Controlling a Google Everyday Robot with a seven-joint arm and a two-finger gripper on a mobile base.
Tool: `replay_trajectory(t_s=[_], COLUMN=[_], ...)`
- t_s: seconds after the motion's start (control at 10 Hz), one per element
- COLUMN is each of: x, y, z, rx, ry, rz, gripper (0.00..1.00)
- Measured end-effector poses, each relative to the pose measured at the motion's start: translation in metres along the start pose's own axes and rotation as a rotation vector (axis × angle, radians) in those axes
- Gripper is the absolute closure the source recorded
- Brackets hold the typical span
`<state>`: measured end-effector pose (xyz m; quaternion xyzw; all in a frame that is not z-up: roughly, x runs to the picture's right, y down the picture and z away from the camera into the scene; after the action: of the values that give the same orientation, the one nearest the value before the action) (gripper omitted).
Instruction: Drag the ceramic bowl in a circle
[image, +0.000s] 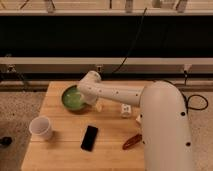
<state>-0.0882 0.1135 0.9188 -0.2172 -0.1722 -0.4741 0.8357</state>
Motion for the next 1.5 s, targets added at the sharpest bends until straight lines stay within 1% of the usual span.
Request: replay_trajectory(t_s=[0.9, 1.5], x=[-0.003, -0.002], y=[0.0013, -0.002], z=[0.0035, 0.0042], rx=[-0.01, -0.009], ry=[0.013, 0.021], rz=[0.0, -0.007], gripper=[0.2, 0.2])
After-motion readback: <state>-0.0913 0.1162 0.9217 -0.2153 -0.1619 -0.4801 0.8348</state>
